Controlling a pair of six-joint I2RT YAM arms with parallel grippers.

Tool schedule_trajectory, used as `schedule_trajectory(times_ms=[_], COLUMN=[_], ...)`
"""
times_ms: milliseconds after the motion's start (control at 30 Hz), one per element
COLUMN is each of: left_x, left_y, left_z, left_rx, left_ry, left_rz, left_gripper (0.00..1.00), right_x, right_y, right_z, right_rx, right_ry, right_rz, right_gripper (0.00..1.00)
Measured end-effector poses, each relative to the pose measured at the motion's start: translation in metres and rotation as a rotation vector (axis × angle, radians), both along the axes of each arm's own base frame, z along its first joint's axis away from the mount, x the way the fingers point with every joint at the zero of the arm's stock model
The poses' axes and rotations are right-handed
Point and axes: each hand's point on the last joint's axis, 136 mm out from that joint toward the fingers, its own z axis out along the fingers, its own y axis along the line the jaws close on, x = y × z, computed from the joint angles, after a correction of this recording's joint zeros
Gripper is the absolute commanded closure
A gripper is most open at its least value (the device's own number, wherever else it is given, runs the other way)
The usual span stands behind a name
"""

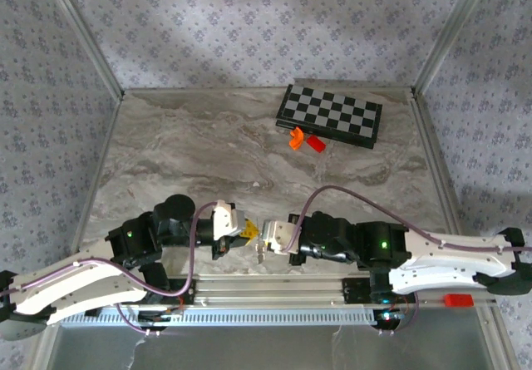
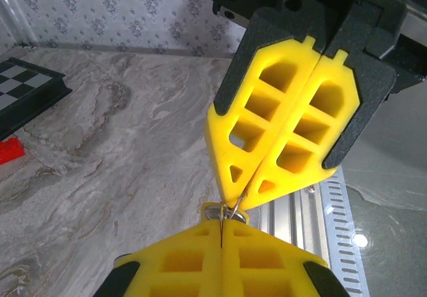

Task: Put the keys on the keyring

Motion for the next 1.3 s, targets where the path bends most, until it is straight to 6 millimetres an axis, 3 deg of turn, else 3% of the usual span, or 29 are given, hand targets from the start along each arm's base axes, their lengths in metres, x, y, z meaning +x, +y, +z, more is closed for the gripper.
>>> schedule_trajectory(times_ms=[500,933,1100,1300], left_x=[0.002,0.001,0.000,0.001], left_y=[-0.001,0.001,0.003,0.001], left_z=[0.009,0.022,0.026,0.030], left_rx=[-0.052,-0.106,-0.134,-0.177], left_ry=[-0.017,-0.033,-0.045,-0.054], left_rz=[0.010,0.011,0.011,0.012], left_gripper=[1.00,1.00,1.00,1.00], right_x=[0.003,0.003,0.000,-0.003], right_y=[-0.002,-0.004,-0.009,-0.018], right_z=[0.004,0.007,0.008,0.027], right_rx=[0.031,0.045,0.069,0.166], right_ry=[-0.053,-0.056,-0.037,-0.009], right_rz=[-0.031,-0.041,-0.038,-0.037], right_gripper=[1.00,0.87,0.72,0.70])
